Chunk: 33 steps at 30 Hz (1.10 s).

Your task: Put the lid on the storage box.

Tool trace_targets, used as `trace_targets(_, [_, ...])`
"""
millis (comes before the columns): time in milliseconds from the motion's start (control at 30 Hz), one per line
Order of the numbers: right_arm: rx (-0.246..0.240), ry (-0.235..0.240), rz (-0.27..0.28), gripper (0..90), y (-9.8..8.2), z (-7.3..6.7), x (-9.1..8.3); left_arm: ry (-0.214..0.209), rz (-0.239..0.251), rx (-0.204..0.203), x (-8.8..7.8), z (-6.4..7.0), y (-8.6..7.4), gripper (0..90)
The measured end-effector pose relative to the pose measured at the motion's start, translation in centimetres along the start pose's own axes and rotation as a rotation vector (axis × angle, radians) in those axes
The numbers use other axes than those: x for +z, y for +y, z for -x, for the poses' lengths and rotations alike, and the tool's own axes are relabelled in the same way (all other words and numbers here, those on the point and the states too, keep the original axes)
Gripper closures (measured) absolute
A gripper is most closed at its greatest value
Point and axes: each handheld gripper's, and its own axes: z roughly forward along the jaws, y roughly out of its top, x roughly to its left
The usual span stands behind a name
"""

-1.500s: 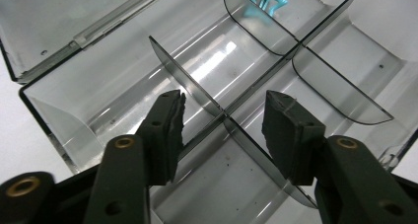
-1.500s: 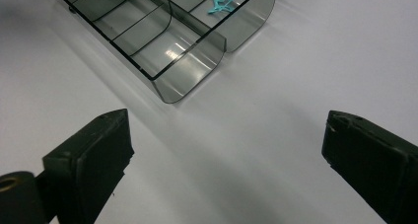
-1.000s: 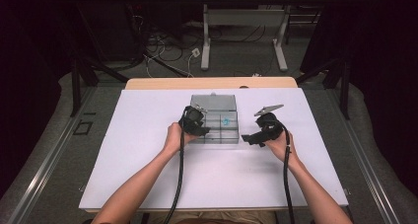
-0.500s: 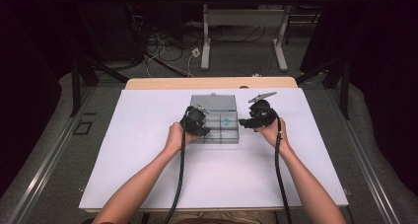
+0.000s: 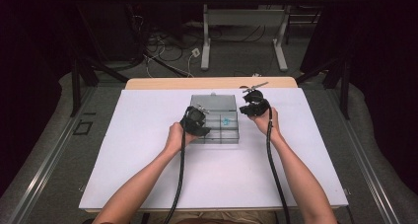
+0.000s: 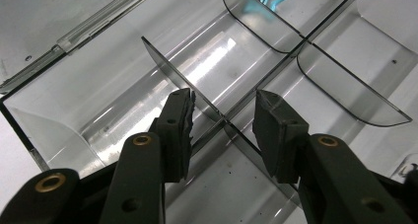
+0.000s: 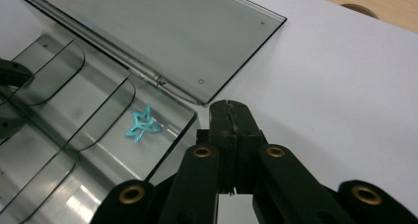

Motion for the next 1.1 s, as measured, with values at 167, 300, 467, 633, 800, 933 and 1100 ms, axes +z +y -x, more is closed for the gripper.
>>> trace_targets(167, [0.008, -0.012, -0.045, 90.0, 0.7, 0.3, 1.6, 0.000, 0.001, 0.000, 0.0, 0.0, 0.0, 59.2])
trace_targets(300, [0.025, -0.023, -0.074, 90.0, 0.9, 0.6, 2.9, 0.004, 0.000, 0.004, 0.0, 0.1, 0.0, 59.4])
trace_targets(467, [0.062, -0.012, -0.065, 90.0, 1.0, 0.9, 3.8, 0.008, 0.002, 0.008, 0.0, 0.1, 0.0, 59.4])
trace_targets(633, [0.086, -0.016, -0.105, 90.0, 1.2, 1.0, 4.4, 0.008, 0.003, 0.008, 0.0, 0.1, 0.0, 59.5])
trace_targets(800, [0.108, -0.012, -0.121, 90.0, 1.7, 1.3, 4.9, 0.007, 0.003, 0.011, 0.0, 0.1, 0.0, 59.6])
trace_targets(933, [0.103, -0.018, -0.104, 90.0, 1.9, 1.4, 5.0, 0.007, 0.003, 0.008, 0.0, 0.1, 0.0, 59.6])
trace_targets(1100, [0.088, -0.009, -0.061, 90.0, 2.0, 1.7, 4.7, 0.007, 0.006, 0.012, 0.0, 0.0, 0.0, 59.6])
